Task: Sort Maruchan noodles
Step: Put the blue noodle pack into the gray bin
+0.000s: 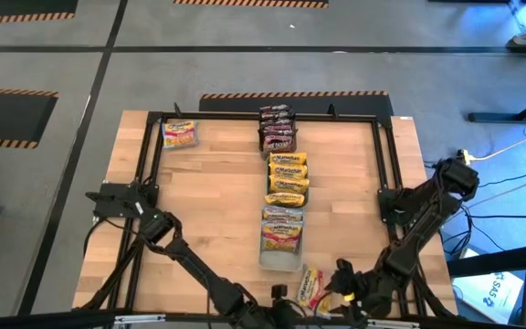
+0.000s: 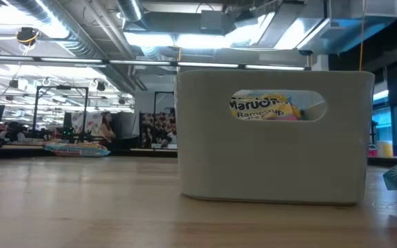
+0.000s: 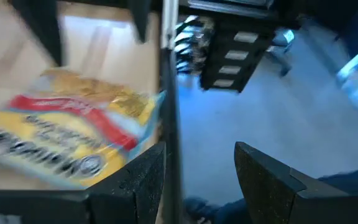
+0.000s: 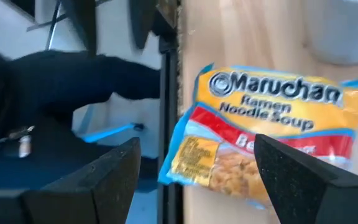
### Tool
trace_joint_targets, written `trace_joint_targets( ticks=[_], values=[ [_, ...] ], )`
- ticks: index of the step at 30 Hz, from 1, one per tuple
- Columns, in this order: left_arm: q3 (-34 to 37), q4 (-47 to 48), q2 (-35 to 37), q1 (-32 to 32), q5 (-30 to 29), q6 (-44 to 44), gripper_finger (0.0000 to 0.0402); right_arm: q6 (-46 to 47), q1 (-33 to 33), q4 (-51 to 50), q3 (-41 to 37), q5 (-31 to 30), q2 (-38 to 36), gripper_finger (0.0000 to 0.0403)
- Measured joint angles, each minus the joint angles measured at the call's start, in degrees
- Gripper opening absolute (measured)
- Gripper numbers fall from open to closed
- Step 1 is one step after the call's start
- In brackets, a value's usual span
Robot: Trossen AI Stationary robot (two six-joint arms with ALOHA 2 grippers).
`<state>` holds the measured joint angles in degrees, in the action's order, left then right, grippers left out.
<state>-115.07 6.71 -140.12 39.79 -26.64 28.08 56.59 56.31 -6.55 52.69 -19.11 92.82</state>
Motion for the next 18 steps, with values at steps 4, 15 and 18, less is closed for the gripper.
trace_joint_targets(
  ticks=[4,15,18],
  values=[
    [0.07,-1.09,-2.52,-1.08,0.7,2.84,0.0185,0.05,-0.04,0.39,0.0,-1.71,1.64,0.0295],
    [-0.02,1.99,-5.03,-3.45,-3.36,7.09,0.0185,0.1,-0.08,-0.17,-0.04,-3.26,3.06,0.0295],
    [-0.08,4.5,-4.96,-3.64,-2.98,8.12,0.0185,1.76,-0.07,-2.7,-0.02,-1.64,3.04,0.0295]
  ],
)
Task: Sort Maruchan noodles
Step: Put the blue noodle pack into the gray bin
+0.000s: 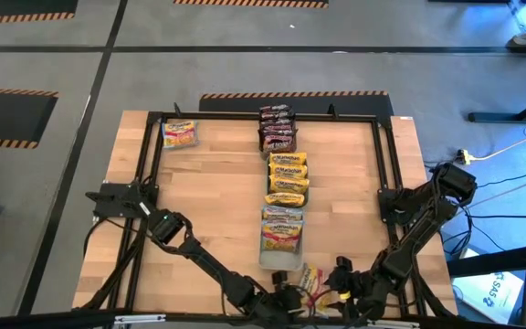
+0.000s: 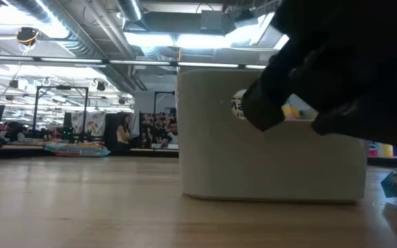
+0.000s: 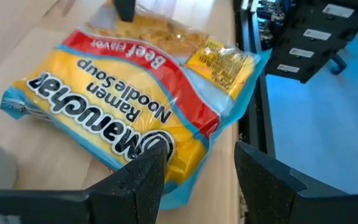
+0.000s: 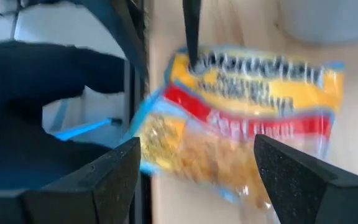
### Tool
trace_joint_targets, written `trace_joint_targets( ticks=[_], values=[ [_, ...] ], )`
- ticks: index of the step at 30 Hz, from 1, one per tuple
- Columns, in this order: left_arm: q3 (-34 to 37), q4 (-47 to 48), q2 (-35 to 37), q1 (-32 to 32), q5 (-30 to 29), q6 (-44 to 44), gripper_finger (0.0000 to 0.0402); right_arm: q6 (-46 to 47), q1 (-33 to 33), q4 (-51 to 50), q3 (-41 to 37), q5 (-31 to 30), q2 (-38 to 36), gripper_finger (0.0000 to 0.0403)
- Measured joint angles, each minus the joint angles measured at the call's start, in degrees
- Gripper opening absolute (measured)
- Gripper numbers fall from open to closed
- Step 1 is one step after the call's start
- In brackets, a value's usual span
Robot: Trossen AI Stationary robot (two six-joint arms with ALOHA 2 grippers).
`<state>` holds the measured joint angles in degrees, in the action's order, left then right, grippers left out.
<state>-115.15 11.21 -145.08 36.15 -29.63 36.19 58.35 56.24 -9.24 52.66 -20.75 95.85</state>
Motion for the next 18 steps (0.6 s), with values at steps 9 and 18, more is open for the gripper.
trace_joint_targets(
  ticks=[9,18],
  values=[
    [-0.04,3.38,0.07,-0.05,-3.94,1.1,0.0185,8.02,0.92,-0.19,0.0,5.99,0.57,0.0295],
    [0.02,3.23,0.02,-0.19,-8.57,0.95,0.0185,9.79,2.31,9.91,0.14,6.15,5.46,0.0295]
  ],
)
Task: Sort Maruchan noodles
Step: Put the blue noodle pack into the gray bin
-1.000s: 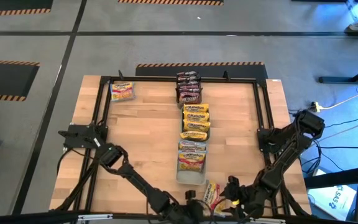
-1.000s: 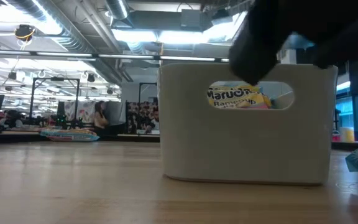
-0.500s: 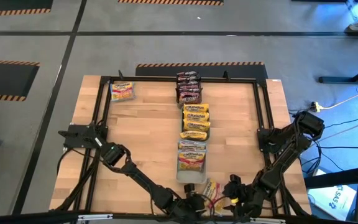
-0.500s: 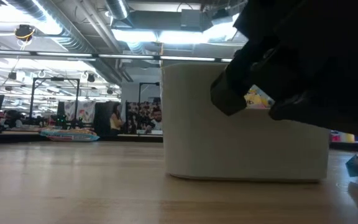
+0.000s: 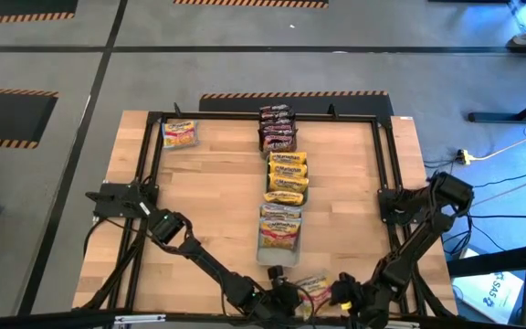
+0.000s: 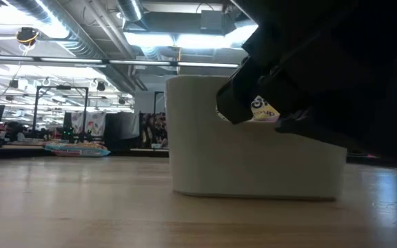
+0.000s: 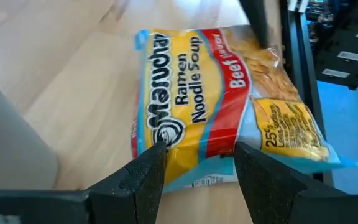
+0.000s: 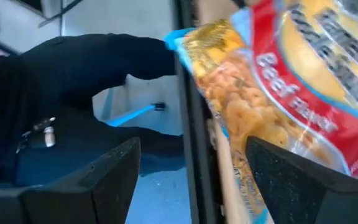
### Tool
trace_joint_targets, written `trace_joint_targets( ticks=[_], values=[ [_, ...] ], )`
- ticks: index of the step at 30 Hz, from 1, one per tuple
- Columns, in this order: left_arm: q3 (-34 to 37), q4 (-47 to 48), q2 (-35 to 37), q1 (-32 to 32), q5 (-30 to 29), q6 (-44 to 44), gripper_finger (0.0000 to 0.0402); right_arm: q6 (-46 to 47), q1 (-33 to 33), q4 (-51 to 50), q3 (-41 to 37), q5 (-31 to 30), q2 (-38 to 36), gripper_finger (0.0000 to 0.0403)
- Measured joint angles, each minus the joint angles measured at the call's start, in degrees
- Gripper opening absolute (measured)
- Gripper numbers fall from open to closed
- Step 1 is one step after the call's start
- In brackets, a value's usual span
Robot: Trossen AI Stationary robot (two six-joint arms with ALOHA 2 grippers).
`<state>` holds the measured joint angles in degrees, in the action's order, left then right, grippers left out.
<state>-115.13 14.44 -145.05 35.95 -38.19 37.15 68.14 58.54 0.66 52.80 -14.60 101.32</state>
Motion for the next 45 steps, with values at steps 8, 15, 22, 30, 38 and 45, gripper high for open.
trace_joint_targets(
  ticks=[8,15,22,30,38,45],
  values=[
    [0.04,-1.02,-0.07,-0.32,-2.78,0.26,0.0185,-10.52,-0.13,9.82,-0.16,-1.83,0.17,0.0295],
    [-0.38,-1.89,1.92,0.81,-2.4,-1.47,0.0185,-9.74,-0.46,-3.04,1.47,-0.54,-3.16,0.0295],
    [-2.4,-2.27,1.89,3.68,-1.59,-3.81,0.0185,-6.25,-0.49,-13.81,1.85,-3.39,-3.25,0.0295],
    [-2.34,-4.65,-1.86,3.18,4.08,-2.76,0.0185,-5.12,-0.55,-13.72,1.92,-4.87,-0.96,0.0295],
    [-2.4,-1.57,-2.62,0.6,4.82,1.11,0.0185,-3.0,-0.45,-10.59,1.92,-3.38,-0.85,0.0295],
    [-2.43,5.1,-2.41,0.15,2.63,7.35,0.0185,-2.55,-0.43,-5.52,1.92,2.46,-0.85,0.0295]
  ],
)
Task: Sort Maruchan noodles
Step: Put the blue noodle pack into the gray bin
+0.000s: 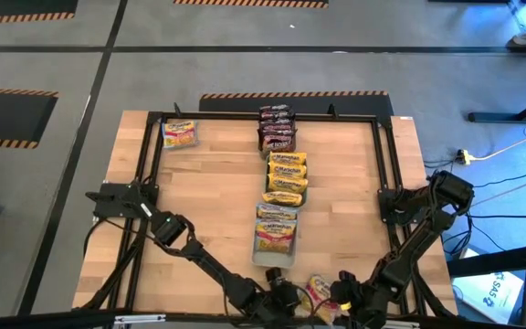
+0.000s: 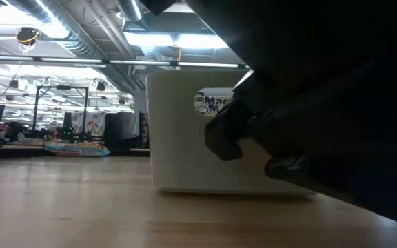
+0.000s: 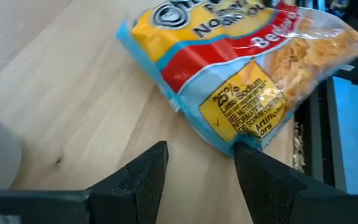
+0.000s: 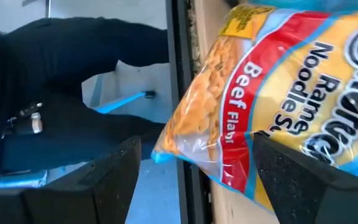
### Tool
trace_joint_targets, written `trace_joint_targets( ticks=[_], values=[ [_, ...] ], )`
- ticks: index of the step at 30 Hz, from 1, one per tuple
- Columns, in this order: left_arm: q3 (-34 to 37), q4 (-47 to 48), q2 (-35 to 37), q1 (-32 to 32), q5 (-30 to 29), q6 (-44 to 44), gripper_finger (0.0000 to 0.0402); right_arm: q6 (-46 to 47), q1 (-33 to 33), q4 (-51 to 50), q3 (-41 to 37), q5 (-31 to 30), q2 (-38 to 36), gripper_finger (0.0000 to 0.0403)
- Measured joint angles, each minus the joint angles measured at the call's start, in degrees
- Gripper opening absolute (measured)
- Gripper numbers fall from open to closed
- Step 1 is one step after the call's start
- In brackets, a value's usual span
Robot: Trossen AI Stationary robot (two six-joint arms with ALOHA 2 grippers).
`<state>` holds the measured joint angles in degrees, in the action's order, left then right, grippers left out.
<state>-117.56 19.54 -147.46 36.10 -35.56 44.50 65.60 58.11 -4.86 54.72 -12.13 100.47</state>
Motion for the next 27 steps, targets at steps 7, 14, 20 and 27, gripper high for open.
trace_joint_targets(
  ticks=[7,14,20,27],
  values=[
    [-0.88,1.62,0.92,0.8,-0.34,-1.36,0.0185,-1.52,-0.11,-1.61,0.0,0.82,-3.28,0.0295],
    [-5.05,-2.42,2.12,3.03,-1.34,-11.41,0.0185,1.73,-2.05,-18.09,0.0,-1.97,-10.6,0.0295],
    [-5.11,-9.52,2.1,3.16,3.13,-19.84,0.0185,4.99,-7.17,-14.54,-4.16,3.12,-10.95,0.0295],
    [-4.63,-12.08,-0.6,1.57,7.34,-19.63,0.0185,12.31,-9.77,-0.22,-15.62,7.38,-10.84,0.0295]
  ],
)
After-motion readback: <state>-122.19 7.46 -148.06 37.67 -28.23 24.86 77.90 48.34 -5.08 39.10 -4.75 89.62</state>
